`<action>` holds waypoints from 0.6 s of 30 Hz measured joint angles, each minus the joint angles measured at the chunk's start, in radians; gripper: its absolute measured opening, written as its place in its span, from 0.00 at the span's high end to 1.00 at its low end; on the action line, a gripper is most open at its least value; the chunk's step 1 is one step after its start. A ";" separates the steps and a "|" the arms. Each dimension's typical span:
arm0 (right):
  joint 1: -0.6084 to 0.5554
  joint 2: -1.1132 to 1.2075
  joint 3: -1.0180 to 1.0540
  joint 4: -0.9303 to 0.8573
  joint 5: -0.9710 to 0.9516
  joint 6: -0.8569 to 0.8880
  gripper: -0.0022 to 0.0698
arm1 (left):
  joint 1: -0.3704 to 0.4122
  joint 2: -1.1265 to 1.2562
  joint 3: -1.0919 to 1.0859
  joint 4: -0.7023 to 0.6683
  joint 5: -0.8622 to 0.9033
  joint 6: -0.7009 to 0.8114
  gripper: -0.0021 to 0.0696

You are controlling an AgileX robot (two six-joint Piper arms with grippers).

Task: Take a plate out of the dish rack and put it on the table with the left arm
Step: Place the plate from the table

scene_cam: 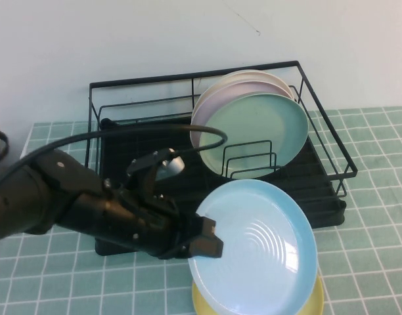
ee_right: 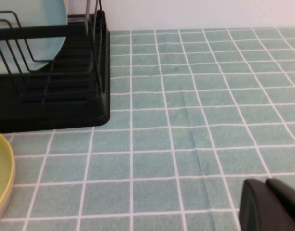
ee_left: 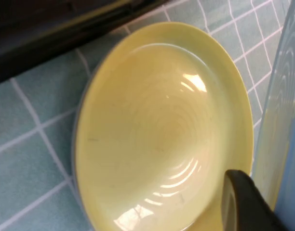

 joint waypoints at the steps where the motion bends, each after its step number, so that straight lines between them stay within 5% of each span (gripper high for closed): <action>1: 0.000 0.000 0.000 0.000 0.000 0.000 0.97 | -0.008 0.008 0.000 -0.007 -0.003 0.002 0.82; 18: 0.000 0.000 0.000 0.000 0.000 0.000 0.97 | -0.067 0.143 0.000 -0.096 -0.058 0.023 0.82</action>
